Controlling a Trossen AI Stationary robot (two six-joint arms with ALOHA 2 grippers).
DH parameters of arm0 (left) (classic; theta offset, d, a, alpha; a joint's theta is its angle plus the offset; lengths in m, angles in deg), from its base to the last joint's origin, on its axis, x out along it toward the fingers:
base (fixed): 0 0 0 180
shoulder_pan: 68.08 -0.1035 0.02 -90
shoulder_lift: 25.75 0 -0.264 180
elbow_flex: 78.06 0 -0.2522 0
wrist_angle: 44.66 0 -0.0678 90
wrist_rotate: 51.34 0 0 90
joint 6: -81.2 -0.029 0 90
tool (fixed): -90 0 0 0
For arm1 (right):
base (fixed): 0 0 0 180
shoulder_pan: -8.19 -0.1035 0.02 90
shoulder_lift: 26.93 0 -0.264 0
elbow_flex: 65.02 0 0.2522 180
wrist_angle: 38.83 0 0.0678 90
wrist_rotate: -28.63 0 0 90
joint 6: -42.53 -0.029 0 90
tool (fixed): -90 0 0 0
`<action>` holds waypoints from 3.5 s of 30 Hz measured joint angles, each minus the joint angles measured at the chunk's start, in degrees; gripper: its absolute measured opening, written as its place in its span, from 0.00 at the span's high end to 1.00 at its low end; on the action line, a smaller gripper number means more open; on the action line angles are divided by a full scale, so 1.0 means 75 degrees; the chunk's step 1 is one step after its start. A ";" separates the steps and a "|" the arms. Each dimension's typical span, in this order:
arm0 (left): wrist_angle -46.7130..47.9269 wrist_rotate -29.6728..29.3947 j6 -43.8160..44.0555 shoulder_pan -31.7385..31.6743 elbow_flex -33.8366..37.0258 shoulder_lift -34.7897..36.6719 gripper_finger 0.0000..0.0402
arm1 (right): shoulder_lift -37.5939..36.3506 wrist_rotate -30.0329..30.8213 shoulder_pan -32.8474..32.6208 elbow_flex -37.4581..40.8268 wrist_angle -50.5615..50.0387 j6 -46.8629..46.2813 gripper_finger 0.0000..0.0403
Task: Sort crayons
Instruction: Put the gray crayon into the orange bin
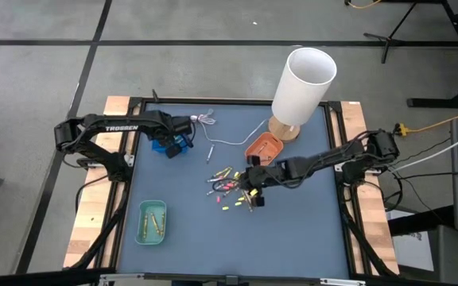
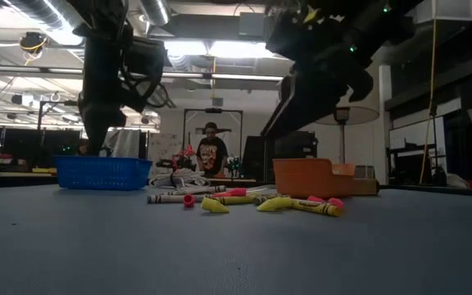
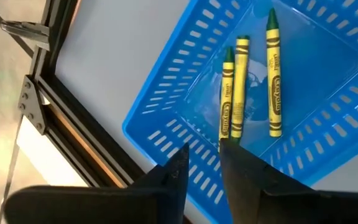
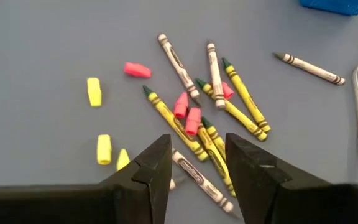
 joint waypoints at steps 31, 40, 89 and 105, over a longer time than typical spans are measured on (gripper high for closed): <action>-0.0768 0.0135 0.0020 0.0070 0.0112 -0.0009 0.82 | 0.0744 -0.0233 0.0371 0.0003 -0.0354 0.2374 0.63; -0.0819 0.0178 0.0020 0.0082 0.0112 -0.0009 0.82 | 0.0758 -0.0176 0.0371 0.0003 -0.0352 0.3041 0.63; -0.0944 0.0233 0.0019 0.0082 0.0112 -0.0006 0.82 | 0.1443 -0.0878 0.0374 -0.0006 -0.0747 0.2653 0.96; -0.0944 0.0233 0.0020 0.0082 0.0112 -0.0006 0.82 | 0.1498 -0.0737 0.0357 -0.1235 -0.1841 0.2653 0.94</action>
